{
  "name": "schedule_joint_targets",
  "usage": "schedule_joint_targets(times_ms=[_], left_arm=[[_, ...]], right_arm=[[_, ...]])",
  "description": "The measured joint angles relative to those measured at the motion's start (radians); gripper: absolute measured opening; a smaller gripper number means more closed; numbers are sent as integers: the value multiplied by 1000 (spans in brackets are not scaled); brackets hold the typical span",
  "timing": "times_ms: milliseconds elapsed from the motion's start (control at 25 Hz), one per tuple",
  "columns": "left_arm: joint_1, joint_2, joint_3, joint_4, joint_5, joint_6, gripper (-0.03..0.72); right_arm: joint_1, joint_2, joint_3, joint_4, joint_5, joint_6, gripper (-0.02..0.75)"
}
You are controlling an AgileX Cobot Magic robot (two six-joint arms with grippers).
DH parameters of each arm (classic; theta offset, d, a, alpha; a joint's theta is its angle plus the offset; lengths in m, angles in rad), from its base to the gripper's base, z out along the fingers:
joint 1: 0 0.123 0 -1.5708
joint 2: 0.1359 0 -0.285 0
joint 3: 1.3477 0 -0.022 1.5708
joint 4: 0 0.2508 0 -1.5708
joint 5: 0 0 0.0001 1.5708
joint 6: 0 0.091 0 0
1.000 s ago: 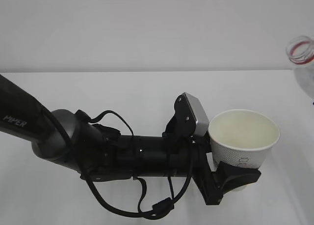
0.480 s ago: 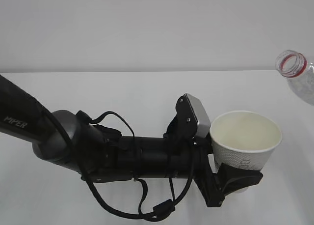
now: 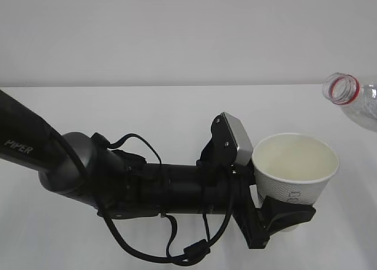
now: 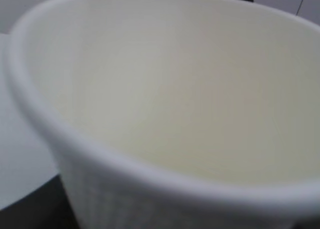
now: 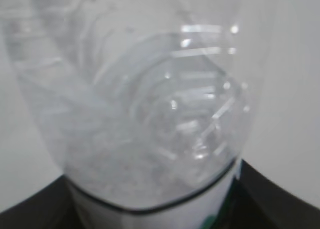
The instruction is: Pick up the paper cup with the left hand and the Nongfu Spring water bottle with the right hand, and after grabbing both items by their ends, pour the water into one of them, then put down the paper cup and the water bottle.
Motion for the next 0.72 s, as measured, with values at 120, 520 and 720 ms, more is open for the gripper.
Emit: schedule_joint_targets(times_ms=[120,520,720], left_arm=[[0,0,0,0,0,0,547],[-1,0,0,0,-2,0,547],[-2,0,0,0,0,0,547]], right_arm=[[0,0,0,0,0,-35,458],[0,0,0,0,-15,-108,458],[0,0,0,0,-26,-137,458]])
